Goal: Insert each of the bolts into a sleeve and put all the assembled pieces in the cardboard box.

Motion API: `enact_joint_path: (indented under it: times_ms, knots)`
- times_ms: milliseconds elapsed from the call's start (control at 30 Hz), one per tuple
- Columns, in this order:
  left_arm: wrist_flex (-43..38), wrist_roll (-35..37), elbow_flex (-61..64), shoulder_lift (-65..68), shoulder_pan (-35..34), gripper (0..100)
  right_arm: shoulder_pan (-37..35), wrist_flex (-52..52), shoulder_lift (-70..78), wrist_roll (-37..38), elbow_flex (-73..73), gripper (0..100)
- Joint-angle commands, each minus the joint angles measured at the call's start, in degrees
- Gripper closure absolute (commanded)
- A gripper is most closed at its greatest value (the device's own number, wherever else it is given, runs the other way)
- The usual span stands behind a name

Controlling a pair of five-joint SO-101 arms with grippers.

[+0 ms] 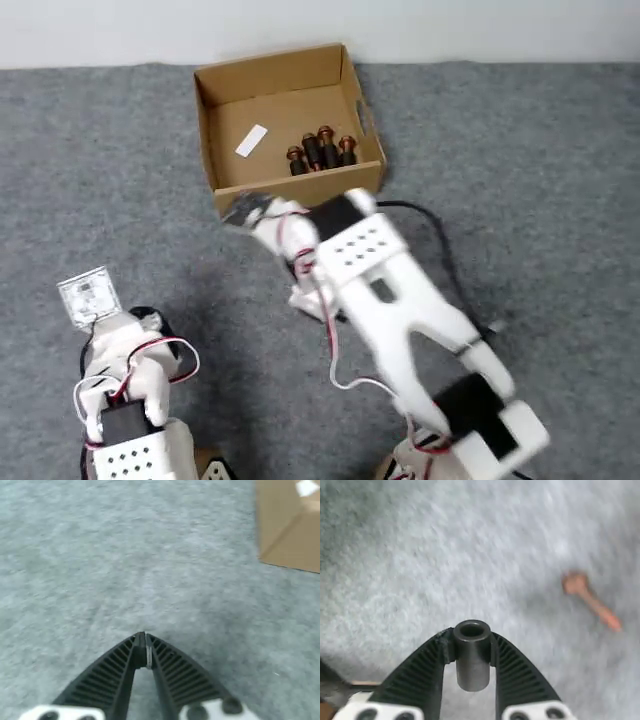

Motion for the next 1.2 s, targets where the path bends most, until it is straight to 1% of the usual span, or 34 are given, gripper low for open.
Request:
enact_joint_path:
  times_ms: [0, 100, 200, 300, 433, 500, 533, 667, 767, 800, 900, 1033, 1167]
  knots:
    - [-3.3, 0.8, -0.9, -0.4, 1.9, 99, 4.5, 3.5, -11.2, -6.9, -3.2, 99.0]
    - [-4.2, 0.7, -1.1, -0.4, 1.9, 99, 9.1, 6.3, -18.7, -14.2, -2.9, 99.0]
    - [-4.0, -2.2, -4.1, 0.1, 2.0, 99, 14.8, 9.1, -25.1, -19.7, -2.7, 99.0]
    - [-1.9, -2.9, -10.4, 0.2, 5.2, 99, 22.0, 9.1, -31.3, -24.5, 0.8, 99.0]
    - [3.5, -2.9, -16.8, 0.6, 15.0, 99, 30.9, 9.0, -38.1, -26.0, 8.0, 99.0]
    - [4.5, -2.6, -18.6, 3.0, 17.7, 99, 34.8, 9.0, -41.2, -25.8, 11.2, 99.0]
    - [4.4, -2.6, -19.4, 4.9, 17.9, 99, 36.9, 8.9, -42.7, -25.8, 12.5, 99.0]
    - [4.3, -2.5, -25.2, 16.9, 18.6, 99, 43.6, 7.7, -48.1, -25.8, 17.4, 99.0]
    - [4.4, -2.3, -31.6, 27.6, 20.7, 99, 47.3, 5.9, -51.4, -25.8, 21.4, 99.0]
    - [4.4, -1.2, -34.1, 31.4, 22.0, 99, 48.3, 5.4, -52.4, -25.8, 22.6, 99.0]
    - [4.4, 5.3, -43.1, 43.0, 25.4, 99, 50.9, 4.0, -54.8, -25.8, 24.8, 99.0]
    - [4.7, 12.5, -56.0, 57.8, 30.1, 99, 52.8, 3.7, -56.1, -25.8, 24.9, 99.0]
    - [4.7, 15.6, -66.0, 70.5, 34.6, 99, 53.9, 3.8, -56.3, -25.8, 24.9, 99.0]
